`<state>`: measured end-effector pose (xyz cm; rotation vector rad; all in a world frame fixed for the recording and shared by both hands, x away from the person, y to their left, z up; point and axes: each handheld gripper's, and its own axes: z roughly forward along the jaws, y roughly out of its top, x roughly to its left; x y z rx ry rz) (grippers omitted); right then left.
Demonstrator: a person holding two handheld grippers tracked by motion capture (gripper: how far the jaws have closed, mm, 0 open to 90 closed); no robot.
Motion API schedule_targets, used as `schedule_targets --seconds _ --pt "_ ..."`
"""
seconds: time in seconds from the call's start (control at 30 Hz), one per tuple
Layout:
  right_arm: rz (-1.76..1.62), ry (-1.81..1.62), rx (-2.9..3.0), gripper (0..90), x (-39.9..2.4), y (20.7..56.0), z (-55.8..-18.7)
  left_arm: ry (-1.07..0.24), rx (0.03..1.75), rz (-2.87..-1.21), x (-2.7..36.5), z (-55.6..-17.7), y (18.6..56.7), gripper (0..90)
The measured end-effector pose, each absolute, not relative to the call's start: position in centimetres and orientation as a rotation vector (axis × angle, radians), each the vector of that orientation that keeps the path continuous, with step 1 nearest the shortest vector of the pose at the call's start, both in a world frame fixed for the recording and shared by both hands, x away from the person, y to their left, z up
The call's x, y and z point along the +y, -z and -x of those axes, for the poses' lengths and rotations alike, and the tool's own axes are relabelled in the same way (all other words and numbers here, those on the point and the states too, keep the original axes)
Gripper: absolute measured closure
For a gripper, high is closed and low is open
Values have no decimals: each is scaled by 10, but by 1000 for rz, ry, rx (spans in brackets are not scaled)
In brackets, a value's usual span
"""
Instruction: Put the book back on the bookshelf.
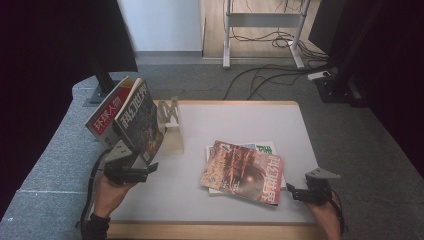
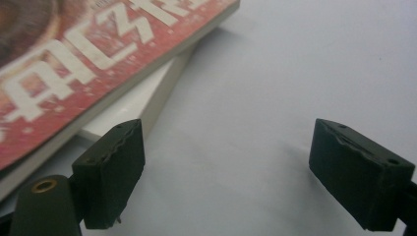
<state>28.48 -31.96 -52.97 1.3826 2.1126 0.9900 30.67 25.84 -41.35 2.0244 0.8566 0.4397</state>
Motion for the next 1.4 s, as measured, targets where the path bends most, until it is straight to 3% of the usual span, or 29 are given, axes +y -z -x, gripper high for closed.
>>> schedule_targets --seconds 0.03,0.27,0.43,0.73,0.97,1.4 --pt "-1365 -1004 2117 122 -317 525 -282 -425 831 -2044 250 -310 415 61" --pt "-1301 -1028 2175 5 -303 512 -280 -334 708 -2114 202 -330 432 49" --pt "-1235 -1054 2222 0 -283 507 -288 -290 650 -2200 165 -346 453 3" --pt "-1212 -1083 2274 0 -261 516 -303 -131 584 -2285 109 -363 494 0" --pt "-1205 -1087 2303 0 -253 521 -306 -67 578 -2332 95 -360 510 0" --pt "-1189 -1063 2338 0 -247 518 -328 -130 636 -2374 95 -334 510 0"
